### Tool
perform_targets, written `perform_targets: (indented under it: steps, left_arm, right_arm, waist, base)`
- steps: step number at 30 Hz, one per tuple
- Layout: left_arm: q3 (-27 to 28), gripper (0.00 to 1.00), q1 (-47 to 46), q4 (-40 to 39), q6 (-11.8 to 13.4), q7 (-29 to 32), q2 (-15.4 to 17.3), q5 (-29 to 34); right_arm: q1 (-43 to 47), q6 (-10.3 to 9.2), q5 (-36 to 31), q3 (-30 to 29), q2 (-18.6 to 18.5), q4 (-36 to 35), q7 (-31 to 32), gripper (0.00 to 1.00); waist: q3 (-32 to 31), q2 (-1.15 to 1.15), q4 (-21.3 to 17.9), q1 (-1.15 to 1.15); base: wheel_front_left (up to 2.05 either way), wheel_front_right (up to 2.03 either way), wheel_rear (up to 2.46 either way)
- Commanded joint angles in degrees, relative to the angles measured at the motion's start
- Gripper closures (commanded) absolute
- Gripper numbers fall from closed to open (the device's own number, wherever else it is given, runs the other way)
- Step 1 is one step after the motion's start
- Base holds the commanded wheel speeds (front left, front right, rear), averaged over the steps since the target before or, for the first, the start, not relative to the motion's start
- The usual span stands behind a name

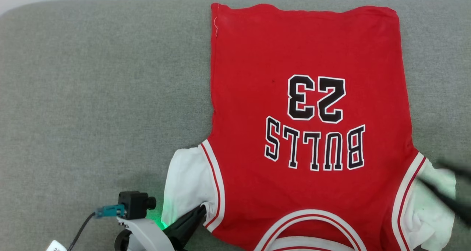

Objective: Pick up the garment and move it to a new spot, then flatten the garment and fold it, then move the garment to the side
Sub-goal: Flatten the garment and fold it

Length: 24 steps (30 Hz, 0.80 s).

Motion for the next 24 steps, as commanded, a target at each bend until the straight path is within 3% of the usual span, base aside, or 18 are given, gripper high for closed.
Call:
perform_targets:
  steps: [1, 5, 8, 14, 20, 24]
  left_arm:
    - [-0.32, 1.00, 1.49, 1.85, 1.38, 0.39, 0.46, 0.22]
    - [-0.51, 1.00, 0.98, -1.14, 2.33, 0.58, 0.78, 1.05]
    - [-0.96, 1.00, -0.74, -2.71, 2.58, 1.25, 0.28, 2.08]
    - [-1.52, 1.00, -5.10, -3.11, 2.13, 2.53, -1.58, 3.75]
    - [-2.73, 1.00, -7.88, -1.76, 1.60, 2.94, -4.50, 5.15]
    - [-3.55, 1.00, -9.63, -0.62, 0.91, 3.20, -6.42, 5.89]
  right_arm:
    - [0.30, -0.06, 1.29, -2.91, -0.81, -1.20, -0.46, 0.00]
    - [-2.10, -0.06, 4.47, -11.38, -2.49, -3.04, 0.48, 0.00]
    - [-7.79, -0.04, 3.29, -14.83, -0.48, 0.75, 2.74, 0.00]
    - [-27.77, -0.05, -2.39, -9.94, 6.42, 13.39, 12.73, 0.00]
    - [-46.94, -0.05, -7.66, -6.73, 13.83, 32.16, 22.70, 0.00]
    - [-56.51, -0.05, -11.92, -6.30, 16.47, 44.58, 28.19, 0.00]
  waist:
    - [0.24, 0.00, 0.05, 0.00]
    - [1.55, 0.00, 0.32, 0.00]
    - [3.11, 0.00, 1.28, 0.00]
    - [6.97, 0.00, 4.15, 0.00]
    - [10.45, 0.00, 7.79, 0.00]
    - [13.50, 0.00, 10.42, 0.00]
  base:
    - [0.00, 0.00, 0.00]
    - [0.00, 0.00, 0.00]
    - [0.00, 0.00, 0.00]
    - [0.00, 0.00, 0.00]
    - [0.00, 0.00, 0.00]
    - [0.00, 0.00, 0.00]
